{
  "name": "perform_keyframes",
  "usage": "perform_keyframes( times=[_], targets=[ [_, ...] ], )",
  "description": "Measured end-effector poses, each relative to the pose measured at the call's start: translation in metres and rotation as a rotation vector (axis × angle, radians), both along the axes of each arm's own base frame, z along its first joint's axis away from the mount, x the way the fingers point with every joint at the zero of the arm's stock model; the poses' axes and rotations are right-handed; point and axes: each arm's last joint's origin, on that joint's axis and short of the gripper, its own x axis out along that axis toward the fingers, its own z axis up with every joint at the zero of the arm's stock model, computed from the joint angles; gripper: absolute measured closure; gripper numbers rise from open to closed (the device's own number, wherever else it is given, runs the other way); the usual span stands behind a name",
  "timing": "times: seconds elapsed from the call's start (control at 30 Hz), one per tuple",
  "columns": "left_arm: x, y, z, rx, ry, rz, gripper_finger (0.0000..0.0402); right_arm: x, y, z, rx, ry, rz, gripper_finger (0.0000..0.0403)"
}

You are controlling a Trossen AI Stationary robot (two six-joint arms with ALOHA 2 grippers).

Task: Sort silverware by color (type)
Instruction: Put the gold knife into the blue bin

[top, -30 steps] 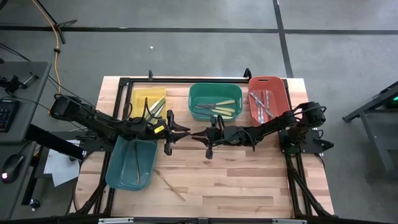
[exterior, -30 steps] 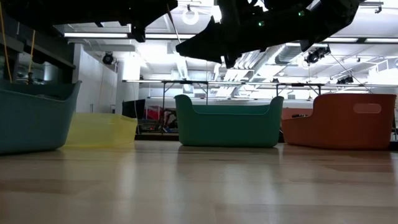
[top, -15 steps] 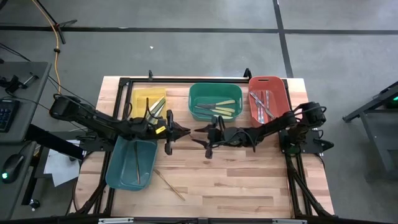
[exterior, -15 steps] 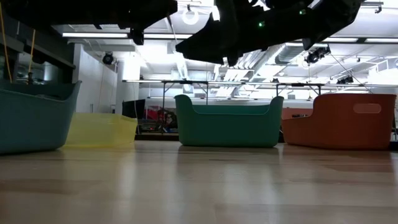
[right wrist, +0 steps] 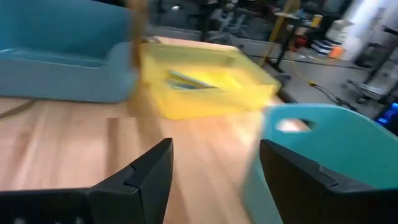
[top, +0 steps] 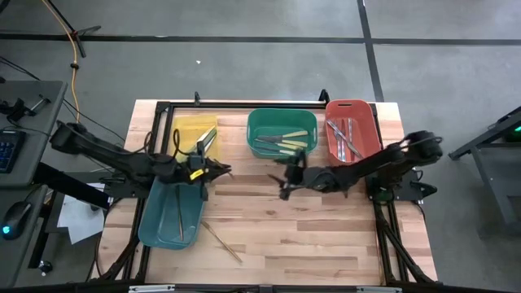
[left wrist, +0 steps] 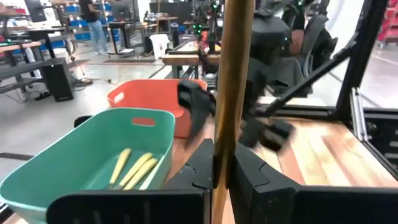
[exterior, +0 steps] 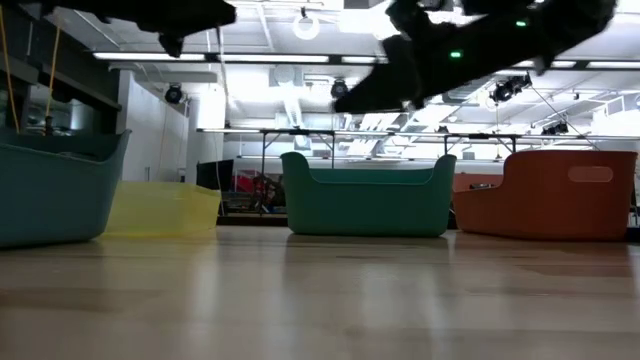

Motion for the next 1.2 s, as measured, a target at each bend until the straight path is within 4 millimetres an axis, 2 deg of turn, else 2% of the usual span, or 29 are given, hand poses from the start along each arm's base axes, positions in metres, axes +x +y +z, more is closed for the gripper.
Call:
perform_keyframes(
  times=[0.2,0.33,0.47,0.57,1.0,1.1,1.2],
  targets=[
    [-0.010,-0.009,0.003,0.028,0.014,-0.031,0.0394,-0.063,-0.015,0.011,0.087,-0.151,-0.041,0.0179],
    [-0.010,-0.011,0.004,0.051,0.005,-0.045,0.0394,-0.099,-0.017,0.013,0.181,-0.339,0.110,0.0179],
    [-0.009,-0.011,0.004,0.053,0.001,-0.044,0.0394,-0.120,-0.018,0.012,0.204,-0.456,0.238,0.0179],
    [-0.009,-0.011,0.004,0.055,-0.003,-0.043,0.0394,-0.124,-0.017,0.012,0.207,-0.479,0.282,0.0179],
    [-0.007,-0.013,0.000,0.100,0.036,-0.056,0.0394,-0.121,-0.017,0.016,0.197,-0.483,0.290,0.0179],
    [-0.010,-0.017,0.019,0.129,0.086,-0.159,0.0394,-0.121,-0.017,0.016,0.180,-0.479,0.291,0.0179],
    [-0.016,-0.023,0.041,0.156,0.270,-0.256,0.0394,-0.121,-0.017,0.016,0.180,-0.478,0.291,0.0179]
  ],
)
